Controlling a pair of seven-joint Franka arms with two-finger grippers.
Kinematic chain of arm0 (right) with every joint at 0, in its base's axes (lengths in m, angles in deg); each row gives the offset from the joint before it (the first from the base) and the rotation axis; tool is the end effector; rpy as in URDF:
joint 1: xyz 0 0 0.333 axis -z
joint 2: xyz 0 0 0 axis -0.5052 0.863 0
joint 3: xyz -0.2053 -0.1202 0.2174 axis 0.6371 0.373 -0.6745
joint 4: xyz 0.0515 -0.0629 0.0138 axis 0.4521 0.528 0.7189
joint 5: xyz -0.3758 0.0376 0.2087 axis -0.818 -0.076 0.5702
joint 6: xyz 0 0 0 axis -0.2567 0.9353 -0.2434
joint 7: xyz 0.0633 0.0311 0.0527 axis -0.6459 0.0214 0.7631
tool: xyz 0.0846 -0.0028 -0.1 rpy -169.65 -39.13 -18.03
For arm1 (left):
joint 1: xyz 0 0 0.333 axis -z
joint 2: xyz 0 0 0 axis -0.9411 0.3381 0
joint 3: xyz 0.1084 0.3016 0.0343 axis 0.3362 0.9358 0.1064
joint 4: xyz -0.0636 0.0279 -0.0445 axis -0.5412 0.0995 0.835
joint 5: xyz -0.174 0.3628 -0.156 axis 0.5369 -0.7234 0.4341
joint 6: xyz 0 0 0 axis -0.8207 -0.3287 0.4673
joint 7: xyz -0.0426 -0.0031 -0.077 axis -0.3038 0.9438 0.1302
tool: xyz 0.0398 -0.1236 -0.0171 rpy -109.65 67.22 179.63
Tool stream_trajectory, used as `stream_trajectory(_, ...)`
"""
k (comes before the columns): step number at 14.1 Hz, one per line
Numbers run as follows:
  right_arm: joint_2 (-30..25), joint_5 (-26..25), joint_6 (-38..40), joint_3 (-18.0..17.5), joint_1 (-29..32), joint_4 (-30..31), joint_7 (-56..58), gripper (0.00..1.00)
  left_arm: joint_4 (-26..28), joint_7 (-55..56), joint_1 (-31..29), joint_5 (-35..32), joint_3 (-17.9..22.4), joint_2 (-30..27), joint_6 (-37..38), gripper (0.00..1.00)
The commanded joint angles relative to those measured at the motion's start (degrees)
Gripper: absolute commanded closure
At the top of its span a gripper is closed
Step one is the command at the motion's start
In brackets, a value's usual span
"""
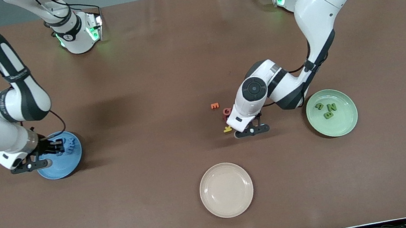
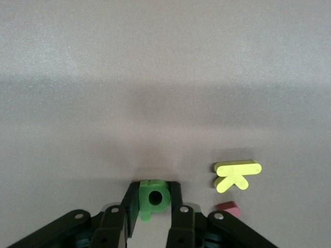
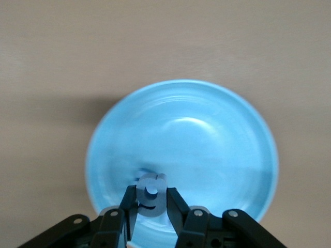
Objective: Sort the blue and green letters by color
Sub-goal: 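Release the g on the blue plate while the left gripper carries p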
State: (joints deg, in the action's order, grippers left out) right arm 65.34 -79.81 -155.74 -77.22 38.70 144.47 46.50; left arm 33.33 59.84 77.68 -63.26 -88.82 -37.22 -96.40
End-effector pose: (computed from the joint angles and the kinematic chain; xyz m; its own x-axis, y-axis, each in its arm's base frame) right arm 0.5849 -0.0827 0.2025 0.9957 0.0882 -0.0279 0.0885 -0.9960 0.0092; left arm 0.5686 -0.4132 0.1295 0.9971 0.0555 -0.0527 0.0579 -0.9973 0.0448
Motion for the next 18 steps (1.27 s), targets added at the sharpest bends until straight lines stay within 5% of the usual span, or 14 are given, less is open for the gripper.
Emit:
stream_trajectory(1, 1.2, -0.4, -4.1, -1.1, 3.4, 1.2, 5.2, 1.00, -0.2, 3.8, 0.7, -1.0, 1.0, 0.2, -0.2, 0.83)
stream_trajectory(4, 2.6, -0.3, -5.4, -1.2, 5.2, 0.8, 7.3, 0.91, 2.2, 3.6, -1.5, -1.0, 0.9, -2.4, 0.5, 0.85)
stream_trajectory(5, 2.7, -0.3, -5.2, -1.2, 5.2, 0.7, 7.2, 0.74, 3.1, 3.6, -2.4, -1.0, 0.8, -3.4, 0.6, 0.85)
stream_trajectory(6, 2.8, -0.1, -4.7, -1.2, 5.2, 0.6, 6.7, 0.24, 4.1, 3.3, -3.6, -1.0, 0.4, -4.8, 1.3, 0.85)
stream_trajectory(7, 2.8, -0.1, -4.6, -1.2, 5.1, 0.5, 6.7, 0.00, 5.1, 3.0, -4.6, -1.0, 0.3, -6.3, 2.3, 0.86)
stream_trajectory(14, -0.1, 0.3, 4.7, -1.7, 2.6, -1.0, 2.2, 0.00, 15.1, -7.1, -25.3, -0.9, -10.8, -13.0, 3.4, 0.87)
stream_trajectory(18, -7.0, 0.2, 14.0, -1.6, -4.5, -1.2, -9.7, 0.00, 15.1, -13.7, -32.6, -1.0, -11.1, -13.7, 5.7, 0.87)
